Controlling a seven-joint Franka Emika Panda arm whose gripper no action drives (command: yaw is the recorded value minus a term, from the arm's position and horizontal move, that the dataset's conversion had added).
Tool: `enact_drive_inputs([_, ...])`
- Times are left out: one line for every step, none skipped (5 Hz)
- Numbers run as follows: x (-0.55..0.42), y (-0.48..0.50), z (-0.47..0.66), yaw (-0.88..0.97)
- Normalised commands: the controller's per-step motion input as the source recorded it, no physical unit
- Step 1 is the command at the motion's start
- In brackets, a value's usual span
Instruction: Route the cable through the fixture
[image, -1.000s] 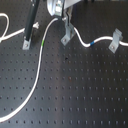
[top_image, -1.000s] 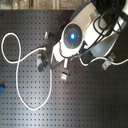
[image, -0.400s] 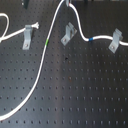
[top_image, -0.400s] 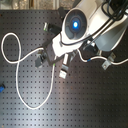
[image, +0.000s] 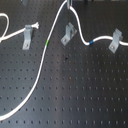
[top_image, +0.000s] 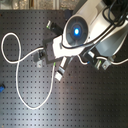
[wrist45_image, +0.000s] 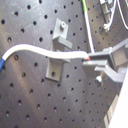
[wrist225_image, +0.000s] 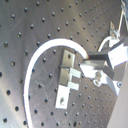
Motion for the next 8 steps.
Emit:
enact_drive_inputs([0.058,0.011,0.05,0.17])
enact_drive_inputs([-0.039,0.12,0.39,-0.05])
enact_drive_inputs([0.021,0.003,0.0,0.0])
enact_drive_inputs([0.042,0.208,0.27,0.25])
enact_drive_inputs([0.0,0.0,0.0,0.02])
enact_drive_inputs([-0.003,0.113,0.42,0.1])
enact_drive_inputs([0.0,0.0,0.0,0.08])
enact_drive_inputs([0.045,0.116,0.26,0.31])
